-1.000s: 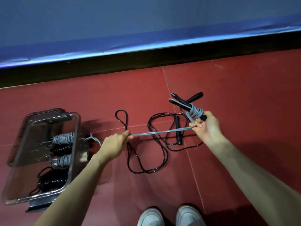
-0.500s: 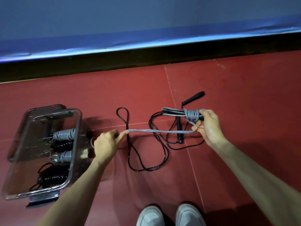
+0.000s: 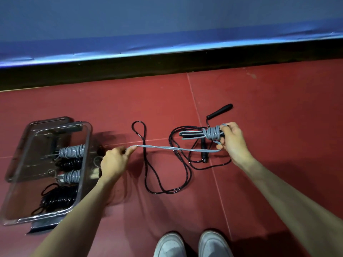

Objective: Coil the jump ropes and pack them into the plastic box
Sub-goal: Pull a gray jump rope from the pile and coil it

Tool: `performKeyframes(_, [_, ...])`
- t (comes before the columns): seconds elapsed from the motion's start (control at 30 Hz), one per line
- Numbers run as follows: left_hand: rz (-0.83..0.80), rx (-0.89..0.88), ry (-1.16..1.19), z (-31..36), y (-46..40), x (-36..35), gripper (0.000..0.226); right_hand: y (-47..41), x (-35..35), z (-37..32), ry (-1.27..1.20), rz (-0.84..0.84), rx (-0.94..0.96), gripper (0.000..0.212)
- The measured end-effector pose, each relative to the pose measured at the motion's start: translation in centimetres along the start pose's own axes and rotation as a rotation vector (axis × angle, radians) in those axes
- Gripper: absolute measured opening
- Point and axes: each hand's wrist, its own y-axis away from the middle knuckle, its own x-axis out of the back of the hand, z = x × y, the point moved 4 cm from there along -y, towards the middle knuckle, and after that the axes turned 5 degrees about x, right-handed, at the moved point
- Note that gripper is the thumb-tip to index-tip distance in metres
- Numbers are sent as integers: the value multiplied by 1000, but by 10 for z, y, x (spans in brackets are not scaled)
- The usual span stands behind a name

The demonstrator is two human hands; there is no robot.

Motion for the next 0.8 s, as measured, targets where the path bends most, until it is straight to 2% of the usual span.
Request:
performKeyframes(0.07, [29,118,-152,-2,0,4,76,-2,0,0,65,-10,22,18])
performKeyframes(0.13, [28,154,-231,-2,1,3,88,-4,2,0,109,-14,39,18])
performKeyframes(0.23, [-20,159,-245,-7,-1,-6,80,-6,5,3,119,-12,41,17])
performKeyframes(0.27, [-62,132,-175,-8,-4,-10,70,-6,5,4,122,-9,39,17])
performKeyframes(0.33, [-144,54,129,-3,-7,-16,44,-7,8,6,133,8,34,17])
performKeyframes(0.37, [-148,25,273,-1,-7,-15,34,-8,10,8,124,26,25,17])
performKeyframes(0.43, [-130,-24,418,5,-5,-8,20,-9,16,10,77,60,-10,17])
performKeyframes(0.53, [-116,-108,431,7,0,-4,15,-8,19,12,-88,81,-97,17])
performKeyframes(0.63, [-37,-124,409,2,6,-1,14,-5,16,10,-374,134,-184,20])
performKeyframes(0.7, [-60,-136,334,2,10,-5,15,-3,12,8,-562,159,-231,21])
performKeyframes(0.8, [-180,-128,85,12,15,-12,40,1,3,6,-746,133,-291,24])
